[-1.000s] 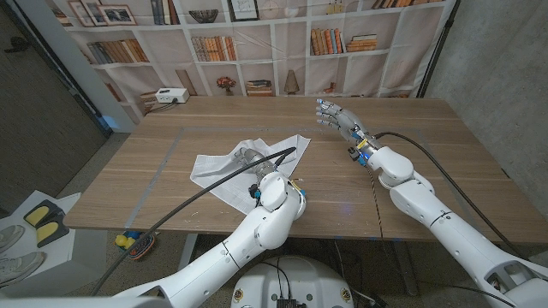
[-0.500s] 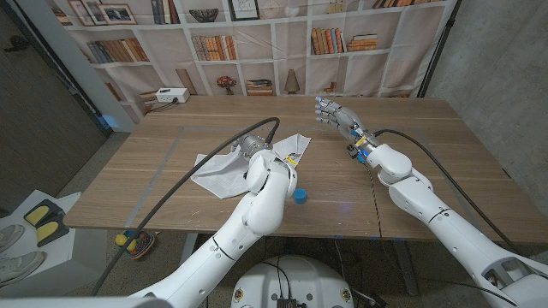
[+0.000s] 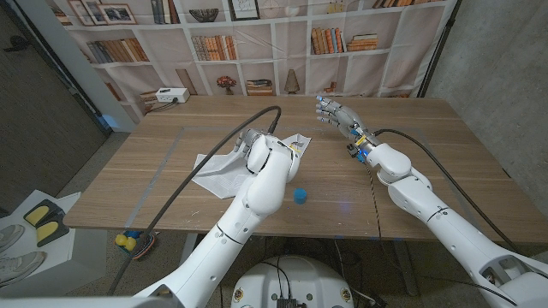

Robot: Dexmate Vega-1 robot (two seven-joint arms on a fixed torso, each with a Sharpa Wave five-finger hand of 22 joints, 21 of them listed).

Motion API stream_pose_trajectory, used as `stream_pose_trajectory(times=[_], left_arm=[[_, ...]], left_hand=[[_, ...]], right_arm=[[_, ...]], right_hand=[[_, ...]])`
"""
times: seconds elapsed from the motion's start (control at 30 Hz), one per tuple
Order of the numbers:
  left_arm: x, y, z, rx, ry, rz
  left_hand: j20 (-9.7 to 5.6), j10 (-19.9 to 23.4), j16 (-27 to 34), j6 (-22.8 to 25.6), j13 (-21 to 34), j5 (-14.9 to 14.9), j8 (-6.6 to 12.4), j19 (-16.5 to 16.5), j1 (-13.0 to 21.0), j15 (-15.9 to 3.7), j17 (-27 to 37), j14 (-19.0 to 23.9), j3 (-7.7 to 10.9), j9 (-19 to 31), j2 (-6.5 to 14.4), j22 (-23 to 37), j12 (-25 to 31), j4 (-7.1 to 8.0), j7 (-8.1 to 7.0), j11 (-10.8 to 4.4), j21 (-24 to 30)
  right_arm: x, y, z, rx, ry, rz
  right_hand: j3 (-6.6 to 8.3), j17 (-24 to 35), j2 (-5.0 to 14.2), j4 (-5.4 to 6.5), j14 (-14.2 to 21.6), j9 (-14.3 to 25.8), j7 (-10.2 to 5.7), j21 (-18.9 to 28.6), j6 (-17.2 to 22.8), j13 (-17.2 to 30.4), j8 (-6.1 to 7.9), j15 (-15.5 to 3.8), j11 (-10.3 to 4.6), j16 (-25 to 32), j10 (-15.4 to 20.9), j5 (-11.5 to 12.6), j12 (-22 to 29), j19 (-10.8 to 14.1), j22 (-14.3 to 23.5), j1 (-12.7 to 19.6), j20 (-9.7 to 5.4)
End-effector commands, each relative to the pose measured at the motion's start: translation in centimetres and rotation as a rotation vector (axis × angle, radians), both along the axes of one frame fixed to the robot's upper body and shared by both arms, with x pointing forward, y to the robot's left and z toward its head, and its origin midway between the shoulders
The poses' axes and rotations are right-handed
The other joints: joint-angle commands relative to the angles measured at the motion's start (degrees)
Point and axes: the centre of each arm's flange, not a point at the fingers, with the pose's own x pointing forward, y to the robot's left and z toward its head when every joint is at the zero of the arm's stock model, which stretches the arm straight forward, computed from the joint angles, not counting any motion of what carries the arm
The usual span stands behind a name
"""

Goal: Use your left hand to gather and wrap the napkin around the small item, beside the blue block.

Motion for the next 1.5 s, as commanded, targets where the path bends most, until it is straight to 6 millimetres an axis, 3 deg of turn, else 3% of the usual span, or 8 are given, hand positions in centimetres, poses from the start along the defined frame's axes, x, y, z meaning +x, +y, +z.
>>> stream_pose_trajectory(times=[0.03, 0.23, 0.57, 1.2, 1.33, 1.43, 1.5], left_arm=[[0.9, -0.4, -0.8, 0.103, 0.093, 0.128], [1.1, -0.4, -1.6, 0.119, 0.114, 0.180], [2.5, 0.9, -3.5, 0.082, 0.207, 0.213], [5.1, 2.0, -5.9, 0.099, 0.277, 0.263], [5.7, 2.2, -6.3, 0.106, 0.275, 0.270], [6.0, 2.3, -6.5, 0.117, 0.262, 0.260], [6.2, 2.4, -6.6, 0.118, 0.263, 0.257]], left_hand=[[-0.48, 2.0, 0.7, 2.5, 0.1, 0.6, 0.86, 1.1, 2.2, -6.01, 0.2, 1.7, 0.44, 0.2, 0.5, 0.3, 0.5, -0.82, -0.21, -0.73, 0.5], [-0.56, 1.4, 0.5, 2.1, 0.3, 1.0, 0.51, 0.9, 5.6, -6.24, 0.3, 1.1, 1.21, 0.3, 0.5, 0.3, 0.1, -2.52, -0.91, -1.24, 0.4], [-0.84, 1.4, 0.4, 3.4, 0.1, 0.9, 0.91, 1.3, 4.3, -6.23, 0.4, 0.9, 0.64, 0.4, 0.7, 0.3, -0.4, -1.76, -0.33, -1.10, 0.6], [-1.78, 5.6, 1.6, 8.2, -0.5, -0.2, 2.52, 2.6, 9.8, -7.61, 0.4, 4.8, 4.11, 0.5, 5.6, 0.3, -0.6, -3.80, 0.40, -2.13, 1.4], [-2.05, 8.2, 2.3, 11.1, -1.5, -1.3, 3.48, 3.3, 14.0, -7.78, 0.5, 7.0, 7.01, 0.5, 8.7, 0.3, -1.2, -5.97, 1.32, -2.75, 1.9], [-2.87, 12.4, 3.8, 15.1, -1.2, -2.5, 4.97, 4.3, 19.8, -8.11, 1.4, 10.4, 10.67, 0.6, 11.2, 0.4, -0.6, -9.77, 1.98, -4.18, 3.0], [-3.00, 14.0, 4.8, 17.3, -0.8, -2.7, 6.05, 4.4, 22.0, -8.18, 2.4, 12.1, 11.98, 1.2, 11.6, 0.5, -0.2, -11.18, 2.23, -4.77, 3.6]], right_arm=[[0.0, -0.2, 0.2, 0.006, -0.004, -0.005], [-0.3, -0.2, 0.0, 0.006, -0.008, -0.003], [-1.0, -0.1, -0.1, -0.002, -0.017, 0.001], [-1.8, -0.7, -0.5, 0.002, -0.015, -0.019], [-1.8, -0.8, -0.5, 0.002, -0.010, -0.024], [-1.7, -0.8, -0.4, 0.002, -0.009, -0.027], [-1.6, -0.8, -0.3, -0.002, -0.012, -0.028]], right_hand=[[0.06, 0.1, 0.08, 0.12, 0.4, 0.3, 0.22, 0.3, 0.5, 0.1, 0.26, -0.08, -0.08, 0.2, 0.3, 0.0, -0.1, 0.5, 0.3, 0.1, 0.12], [0.05, 0.1, 0.11, 0.17, 0.5, 0.3, 0.15, 0.3, 0.5, 0.1, 0.25, -0.02, -0.01, 0.2, 0.3, 0.0, -0.1, 0.4, 0.3, 0.0, 0.11], [0.02, 0.1, 0.12, 0.22, 0.4, 0.3, 0.20, 0.3, 0.5, 0.1, 0.25, 0.08, 0.08, 0.2, 0.3, 0.0, 0.0, 0.4, 0.3, 0.0, 0.16], [-0.07, 0.2, 0.03, 0.27, 0.5, 0.3, 0.19, 0.3, 0.6, 0.1, 0.27, 0.01, 0.16, 0.2, 0.5, 0.0, 0.0, 0.4, 0.3, -0.2, 0.17], [-0.09, 0.2, 0.01, 0.28, 0.5, 0.3, 0.20, 0.3, 0.6, 0.1, 0.26, -0.05, -0.04, 0.2, 0.4, 0.0, -0.1, 0.4, 0.3, -0.2, 0.14], [-0.10, 0.2, 0.00, 0.29, 0.4, 0.3, 0.24, 0.3, 0.6, 0.1, 0.25, -0.06, 0.10, 0.2, 0.3, 0.0, -0.1, 0.4, 0.3, -0.2, 0.12], [-0.10, 0.2, 0.00, 0.29, 0.4, 0.3, 0.21, 0.3, 0.6, 0.1, 0.25, -0.04, 0.00, 0.2, 0.3, 0.0, -0.1, 0.4, 0.3, -0.2, 0.10]])
